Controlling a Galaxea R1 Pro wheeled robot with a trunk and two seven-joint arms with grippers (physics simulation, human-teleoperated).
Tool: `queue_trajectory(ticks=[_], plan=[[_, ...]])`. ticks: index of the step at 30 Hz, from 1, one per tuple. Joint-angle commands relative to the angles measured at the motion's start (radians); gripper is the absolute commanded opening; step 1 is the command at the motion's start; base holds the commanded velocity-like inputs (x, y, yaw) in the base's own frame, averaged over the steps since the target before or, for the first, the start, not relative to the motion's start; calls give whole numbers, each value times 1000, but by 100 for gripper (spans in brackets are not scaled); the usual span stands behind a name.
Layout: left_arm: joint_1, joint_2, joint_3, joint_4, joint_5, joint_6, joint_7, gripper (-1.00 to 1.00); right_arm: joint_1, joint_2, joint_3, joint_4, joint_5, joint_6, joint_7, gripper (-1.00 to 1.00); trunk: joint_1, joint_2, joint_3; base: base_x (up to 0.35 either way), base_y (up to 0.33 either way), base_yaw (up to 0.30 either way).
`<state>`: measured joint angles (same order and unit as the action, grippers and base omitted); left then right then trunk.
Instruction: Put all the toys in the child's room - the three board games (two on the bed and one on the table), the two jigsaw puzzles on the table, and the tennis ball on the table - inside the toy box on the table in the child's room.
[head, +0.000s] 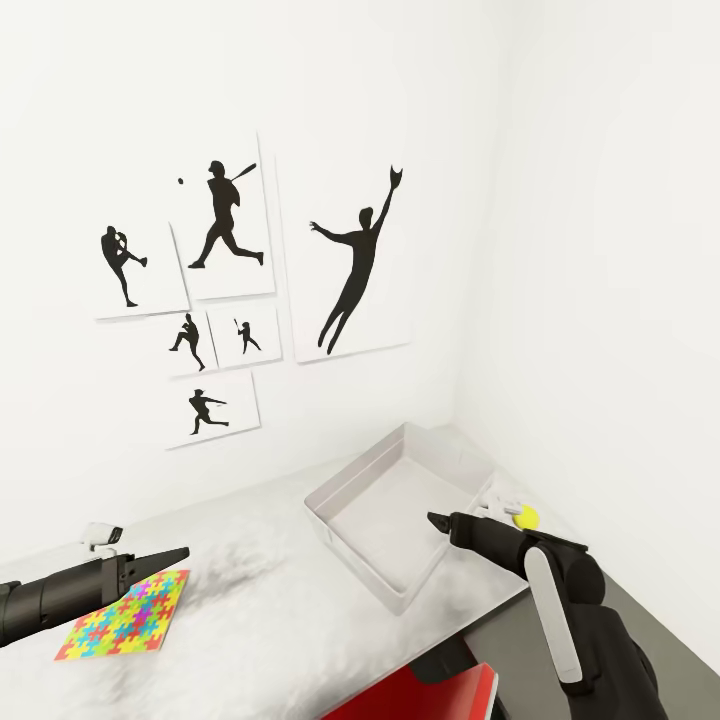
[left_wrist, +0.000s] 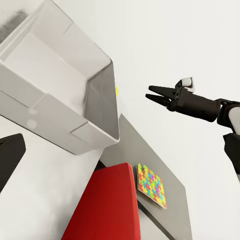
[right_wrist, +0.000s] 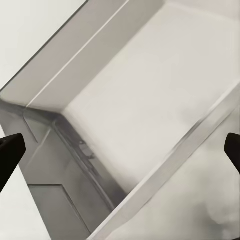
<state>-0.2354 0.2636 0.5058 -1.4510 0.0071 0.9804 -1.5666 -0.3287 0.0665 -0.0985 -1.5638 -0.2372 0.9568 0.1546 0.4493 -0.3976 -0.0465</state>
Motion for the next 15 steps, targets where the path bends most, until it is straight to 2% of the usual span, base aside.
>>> queue_trajectory(ticks=[1,15], plan=[[-1,0,0,0,-1,11,-4,100,-1,1,-3,0,5,5,8,100,1,-2,-2,0,0,0],[-1,0,0,0,-1,11,-4,100,-1,0,-4,0,5,5,8,100,1,-2,-2,0,0,0]])
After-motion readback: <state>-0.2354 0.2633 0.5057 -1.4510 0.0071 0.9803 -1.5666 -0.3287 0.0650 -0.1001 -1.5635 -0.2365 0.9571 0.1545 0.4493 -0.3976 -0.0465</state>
